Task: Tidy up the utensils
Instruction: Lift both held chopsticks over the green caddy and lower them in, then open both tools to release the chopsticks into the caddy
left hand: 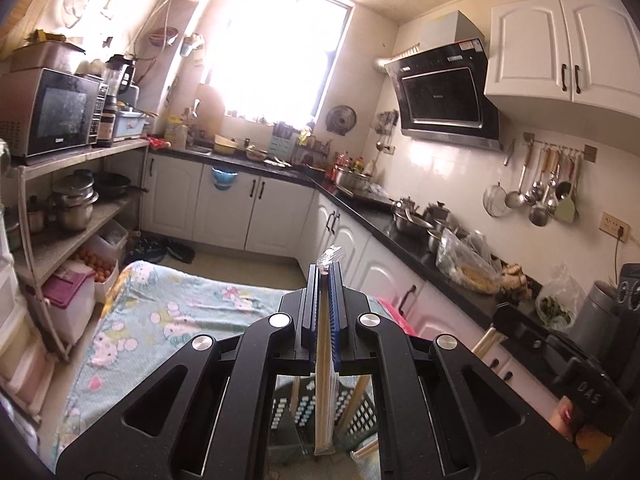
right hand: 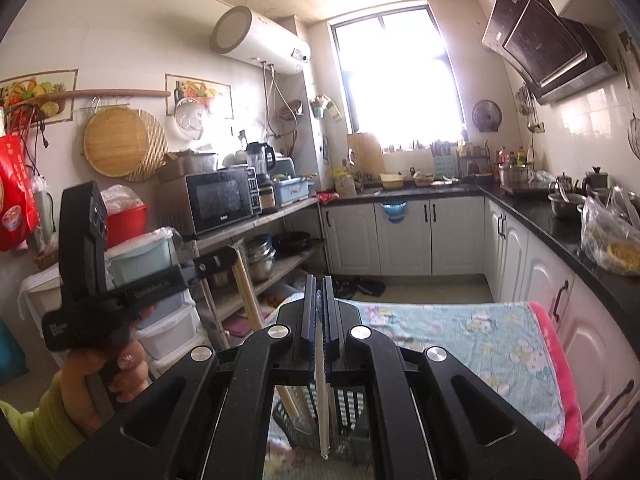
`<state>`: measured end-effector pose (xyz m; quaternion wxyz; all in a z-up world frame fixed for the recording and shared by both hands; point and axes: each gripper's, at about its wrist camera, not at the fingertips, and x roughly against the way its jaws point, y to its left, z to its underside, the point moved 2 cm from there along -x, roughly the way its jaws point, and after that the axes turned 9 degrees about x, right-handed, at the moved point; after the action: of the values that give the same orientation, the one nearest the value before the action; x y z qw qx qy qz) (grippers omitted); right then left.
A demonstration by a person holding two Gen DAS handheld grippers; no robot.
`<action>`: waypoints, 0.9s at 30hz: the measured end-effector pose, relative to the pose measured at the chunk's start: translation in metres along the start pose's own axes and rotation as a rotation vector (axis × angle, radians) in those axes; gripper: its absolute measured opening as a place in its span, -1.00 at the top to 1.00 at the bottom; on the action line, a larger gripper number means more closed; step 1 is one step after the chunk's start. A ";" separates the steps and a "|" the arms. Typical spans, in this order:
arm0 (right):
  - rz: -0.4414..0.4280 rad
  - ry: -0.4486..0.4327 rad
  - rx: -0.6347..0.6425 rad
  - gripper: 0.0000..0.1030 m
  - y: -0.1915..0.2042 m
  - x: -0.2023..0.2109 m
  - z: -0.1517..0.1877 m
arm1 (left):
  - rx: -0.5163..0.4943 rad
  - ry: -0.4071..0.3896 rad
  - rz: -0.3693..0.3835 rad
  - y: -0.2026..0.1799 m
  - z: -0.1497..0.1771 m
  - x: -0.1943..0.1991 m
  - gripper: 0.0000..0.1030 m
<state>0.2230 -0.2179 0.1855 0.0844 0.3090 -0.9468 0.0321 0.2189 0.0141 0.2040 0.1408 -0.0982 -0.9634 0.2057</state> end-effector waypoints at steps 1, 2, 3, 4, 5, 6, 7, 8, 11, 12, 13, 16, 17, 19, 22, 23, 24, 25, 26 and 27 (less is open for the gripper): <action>0.001 -0.005 0.002 0.94 0.000 -0.002 -0.004 | 0.001 -0.005 -0.004 0.000 -0.001 -0.002 0.96; 0.004 -0.012 0.005 0.94 -0.001 -0.003 -0.009 | 0.003 -0.008 -0.008 0.001 -0.003 -0.005 0.96; 0.009 -0.016 0.009 0.94 -0.002 -0.005 -0.012 | 0.007 -0.008 -0.009 0.001 -0.004 -0.008 0.96; 0.014 -0.018 0.012 0.94 -0.002 -0.006 -0.014 | 0.009 -0.009 -0.012 0.001 -0.005 -0.011 0.96; 0.022 -0.023 0.016 0.94 -0.004 -0.008 -0.017 | 0.010 -0.012 -0.016 0.001 -0.005 -0.014 0.96; 0.028 -0.026 0.018 0.94 -0.005 -0.009 -0.018 | 0.008 -0.018 -0.022 0.000 -0.006 -0.017 0.96; 0.029 -0.027 0.017 0.94 -0.007 -0.011 -0.019 | 0.005 -0.021 -0.026 0.000 -0.006 -0.019 0.96; 0.032 -0.028 0.015 0.94 -0.009 -0.013 -0.020 | 0.002 -0.025 -0.034 0.001 -0.005 -0.023 0.96; 0.050 -0.026 0.015 0.94 -0.014 -0.019 -0.018 | 0.003 -0.026 -0.046 0.001 -0.002 -0.032 0.96; 0.055 -0.022 0.011 0.94 -0.017 -0.022 -0.016 | 0.004 -0.020 -0.047 0.003 0.001 -0.035 0.96; 0.058 -0.017 0.010 0.94 -0.019 -0.025 -0.014 | 0.008 -0.013 -0.050 0.004 0.004 -0.039 0.96; 0.061 0.009 -0.002 0.94 -0.027 -0.037 -0.004 | 0.007 0.004 -0.059 0.008 0.012 -0.049 0.96; 0.063 0.017 -0.004 0.94 -0.028 -0.039 0.000 | 0.005 0.009 -0.060 0.008 0.015 -0.052 0.96; 0.067 0.032 -0.011 0.94 -0.032 -0.046 0.006 | 0.001 0.012 -0.066 0.010 0.020 -0.056 0.96; 0.077 0.057 -0.032 0.94 -0.038 -0.055 0.017 | -0.006 0.023 -0.065 0.009 0.028 -0.062 0.96; 0.081 0.065 -0.037 0.94 -0.040 -0.057 0.021 | -0.010 0.028 -0.065 0.009 0.032 -0.064 0.96; 0.085 0.073 -0.040 0.94 -0.041 -0.060 0.026 | -0.013 0.032 -0.066 0.008 0.034 -0.067 0.96; 0.088 0.080 -0.042 0.94 -0.042 -0.062 0.030 | -0.015 0.039 -0.065 0.009 0.039 -0.069 0.96; 0.087 0.085 -0.044 0.94 -0.043 -0.064 0.033 | -0.016 0.045 -0.065 0.009 0.042 -0.071 0.96; 0.085 0.093 -0.047 0.94 -0.044 -0.067 0.037 | -0.018 0.050 -0.066 0.009 0.045 -0.072 0.96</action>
<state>0.2970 -0.2186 0.1377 0.1341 0.2645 -0.9546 0.0278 0.2742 -0.0121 0.1438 0.1708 -0.0729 -0.9641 0.1899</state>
